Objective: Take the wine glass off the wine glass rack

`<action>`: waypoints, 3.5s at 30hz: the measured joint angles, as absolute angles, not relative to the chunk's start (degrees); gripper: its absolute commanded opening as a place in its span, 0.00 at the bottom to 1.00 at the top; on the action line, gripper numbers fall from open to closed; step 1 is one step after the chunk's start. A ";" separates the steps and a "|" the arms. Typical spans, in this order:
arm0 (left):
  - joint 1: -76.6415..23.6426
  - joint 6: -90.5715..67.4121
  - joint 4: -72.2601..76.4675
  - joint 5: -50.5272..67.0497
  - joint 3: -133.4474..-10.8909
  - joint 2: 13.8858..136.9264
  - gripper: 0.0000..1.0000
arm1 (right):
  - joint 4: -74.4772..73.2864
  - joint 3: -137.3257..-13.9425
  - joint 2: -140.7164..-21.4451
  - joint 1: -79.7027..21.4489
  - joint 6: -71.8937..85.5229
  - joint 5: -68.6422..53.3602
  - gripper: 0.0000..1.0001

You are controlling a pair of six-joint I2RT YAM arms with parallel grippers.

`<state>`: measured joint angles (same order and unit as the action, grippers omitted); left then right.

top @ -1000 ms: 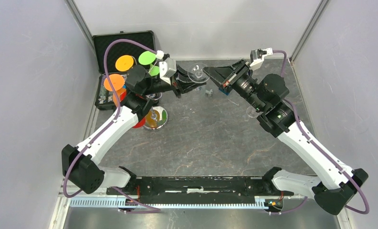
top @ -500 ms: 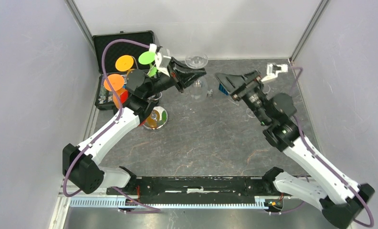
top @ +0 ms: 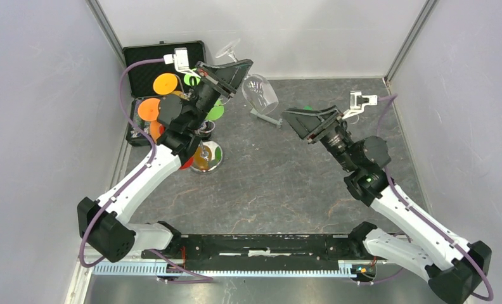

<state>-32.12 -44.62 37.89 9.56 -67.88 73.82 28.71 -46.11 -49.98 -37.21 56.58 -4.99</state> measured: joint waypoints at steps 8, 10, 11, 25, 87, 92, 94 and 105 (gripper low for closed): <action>-32.12 -55.11 39.13 4.10 -66.08 71.92 0.02 | 37.32 -46.13 -55.09 -37.21 58.96 -11.84 0.64; -32.12 -56.77 39.64 3.40 -65.65 71.83 0.02 | 40.03 -46.17 -56.03 -37.21 59.83 -13.02 0.62; -32.12 -57.52 39.75 3.18 -65.47 71.83 0.02 | 40.86 -46.26 -56.45 -37.21 60.14 -13.39 0.62; -32.56 -62.98 43.22 3.07 -64.18 71.85 0.02 | 48.64 -49.17 -63.35 -37.41 63.99 -15.49 0.57; -35.55 -30.39 12.95 3.03 -60.10 55.96 1.00 | -2.55 -75.07 -61.47 -40.69 22.06 14.35 0.00; -35.55 -25.61 4.03 1.54 -62.78 52.31 1.00 | -21.21 -79.53 -63.48 -38.54 16.47 18.33 0.00; -35.55 -24.29 -0.16 0.75 -64.12 51.18 1.00 | -26.68 -79.55 -64.79 -37.36 15.51 18.15 0.00; -35.55 -19.62 -15.53 -2.63 -65.08 45.32 1.00 | -42.81 -75.59 -72.82 -33.63 11.14 11.11 0.00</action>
<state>-35.55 -19.62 -15.53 -2.63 -65.08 45.32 -42.81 -75.59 -72.82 -33.63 11.14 11.11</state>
